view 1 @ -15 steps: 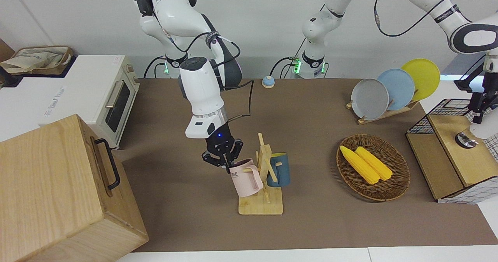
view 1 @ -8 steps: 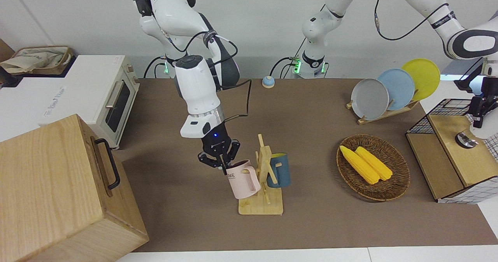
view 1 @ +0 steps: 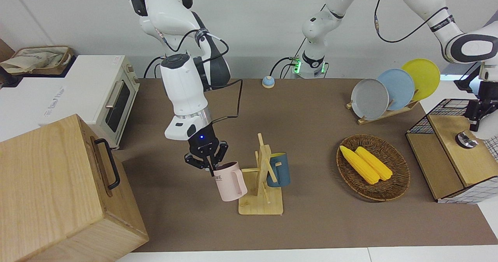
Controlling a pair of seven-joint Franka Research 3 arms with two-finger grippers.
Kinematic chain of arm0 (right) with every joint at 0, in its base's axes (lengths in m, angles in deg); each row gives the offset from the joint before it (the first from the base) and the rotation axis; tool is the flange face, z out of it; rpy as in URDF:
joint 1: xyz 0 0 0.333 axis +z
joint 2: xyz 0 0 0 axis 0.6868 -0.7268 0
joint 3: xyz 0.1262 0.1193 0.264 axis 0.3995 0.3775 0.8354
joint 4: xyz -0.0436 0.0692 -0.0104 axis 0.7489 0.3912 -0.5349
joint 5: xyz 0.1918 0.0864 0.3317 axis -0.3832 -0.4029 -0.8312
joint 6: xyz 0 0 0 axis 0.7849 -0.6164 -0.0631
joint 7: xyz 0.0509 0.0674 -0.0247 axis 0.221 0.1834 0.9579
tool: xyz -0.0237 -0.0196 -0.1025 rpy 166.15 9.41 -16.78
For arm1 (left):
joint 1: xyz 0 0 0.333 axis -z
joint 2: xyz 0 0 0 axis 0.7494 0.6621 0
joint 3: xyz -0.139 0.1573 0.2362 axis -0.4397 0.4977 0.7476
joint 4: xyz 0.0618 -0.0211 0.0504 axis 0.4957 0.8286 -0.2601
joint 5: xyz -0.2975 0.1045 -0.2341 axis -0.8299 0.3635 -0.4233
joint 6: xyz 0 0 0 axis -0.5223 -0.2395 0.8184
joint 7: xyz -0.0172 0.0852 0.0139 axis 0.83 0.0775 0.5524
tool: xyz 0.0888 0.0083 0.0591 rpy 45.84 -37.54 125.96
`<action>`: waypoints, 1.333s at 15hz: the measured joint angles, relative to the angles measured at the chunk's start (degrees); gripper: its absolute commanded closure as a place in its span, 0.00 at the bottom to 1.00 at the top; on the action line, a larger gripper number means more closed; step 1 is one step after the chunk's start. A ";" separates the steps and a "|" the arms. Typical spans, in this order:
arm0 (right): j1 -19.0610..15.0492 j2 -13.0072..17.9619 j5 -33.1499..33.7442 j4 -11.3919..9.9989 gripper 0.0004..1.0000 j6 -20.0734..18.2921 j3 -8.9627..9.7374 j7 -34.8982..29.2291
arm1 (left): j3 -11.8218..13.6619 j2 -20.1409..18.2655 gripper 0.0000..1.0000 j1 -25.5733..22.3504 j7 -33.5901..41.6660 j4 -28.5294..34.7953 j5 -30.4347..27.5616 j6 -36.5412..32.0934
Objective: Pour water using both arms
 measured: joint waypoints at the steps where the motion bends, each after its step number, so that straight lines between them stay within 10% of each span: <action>1: -0.31 0.02 0.00 0.15 1.00 -0.57 -0.01 0.28 | -0.08 0.12 0.01 0.00 0.11 0.00 0.00 0.01; 7: -2.51 1.07 0.00 0.68 1.00 -4.04 0.02 2.36 | -0.14 0.40 0.97 0.00 1.20 0.00 -0.04 0.04; 20: -4.65 4.15 0.69 2.24 1.00 -19.22 -1.10 3.70 | -0.27 0.43 1.00 -0.01 0.35 -0.66 -0.07 0.24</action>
